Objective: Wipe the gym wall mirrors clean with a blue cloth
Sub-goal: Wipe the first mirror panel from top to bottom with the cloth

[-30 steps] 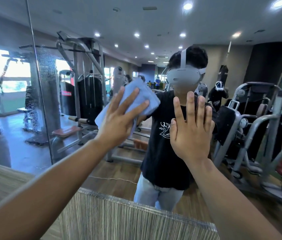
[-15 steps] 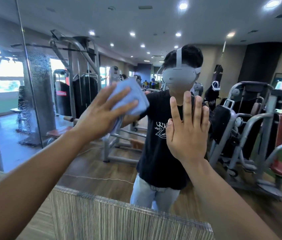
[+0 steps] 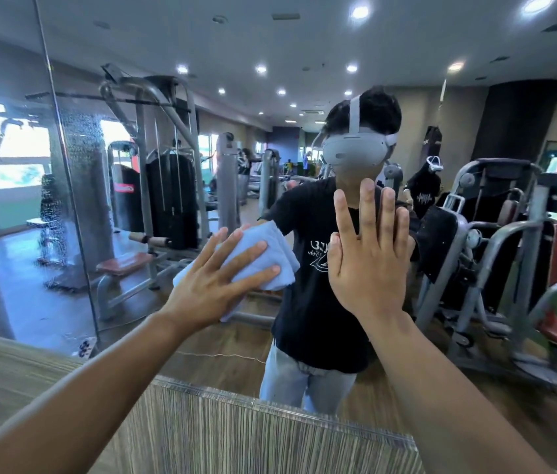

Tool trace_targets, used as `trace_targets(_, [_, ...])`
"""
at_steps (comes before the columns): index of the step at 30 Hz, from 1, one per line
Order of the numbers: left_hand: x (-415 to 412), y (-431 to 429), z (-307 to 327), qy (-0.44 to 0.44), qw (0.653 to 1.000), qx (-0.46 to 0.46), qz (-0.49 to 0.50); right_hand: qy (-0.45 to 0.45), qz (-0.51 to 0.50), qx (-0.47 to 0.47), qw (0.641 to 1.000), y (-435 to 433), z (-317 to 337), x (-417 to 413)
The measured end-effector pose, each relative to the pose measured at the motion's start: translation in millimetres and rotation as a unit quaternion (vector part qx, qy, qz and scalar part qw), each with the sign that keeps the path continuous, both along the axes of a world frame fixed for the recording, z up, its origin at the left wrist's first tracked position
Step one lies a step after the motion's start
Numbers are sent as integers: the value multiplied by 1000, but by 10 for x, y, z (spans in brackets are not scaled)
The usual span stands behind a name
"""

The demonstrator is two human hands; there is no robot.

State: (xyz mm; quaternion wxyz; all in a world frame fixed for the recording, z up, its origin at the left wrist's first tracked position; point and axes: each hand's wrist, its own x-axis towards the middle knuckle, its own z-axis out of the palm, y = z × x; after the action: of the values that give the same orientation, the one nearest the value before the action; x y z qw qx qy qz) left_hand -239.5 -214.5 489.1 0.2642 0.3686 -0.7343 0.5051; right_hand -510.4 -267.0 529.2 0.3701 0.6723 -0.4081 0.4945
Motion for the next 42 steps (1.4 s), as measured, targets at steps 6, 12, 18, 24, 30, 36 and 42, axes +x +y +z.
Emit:
trace_targets(6, [-162, -55, 942, 158, 986, -56, 17, -8, 6, -12, 1000, -20, -5, 11])
trace_targets(12, [-424, -201, 679, 143, 986, -80, -31, -1, 3, -8, 1000, -19, -12, -2])
trace_targets(18, [-33, 45, -237, -42, 999, 5, 14, 8, 9, 10, 1000, 32, 4, -38])
trace_targets(24, [-108, 91, 439, 213, 975, -1, 59, 30, 35, 15, 999, 129, 19, -183])
trace_targets(30, [-808, -88, 1038, 273, 962, -15, 28, 28, 25, -18, 999, 142, -242, -693])
trace_targets(36, [-1256, -283, 581, 46, 995, -51, -77, -12, -15, 2, 1000, -39, -423, -1048])
trace_targets(42, [-878, -172, -522, -260, 962, 49, -61, 3, -30, -13, 999, -143, -469, -1091])
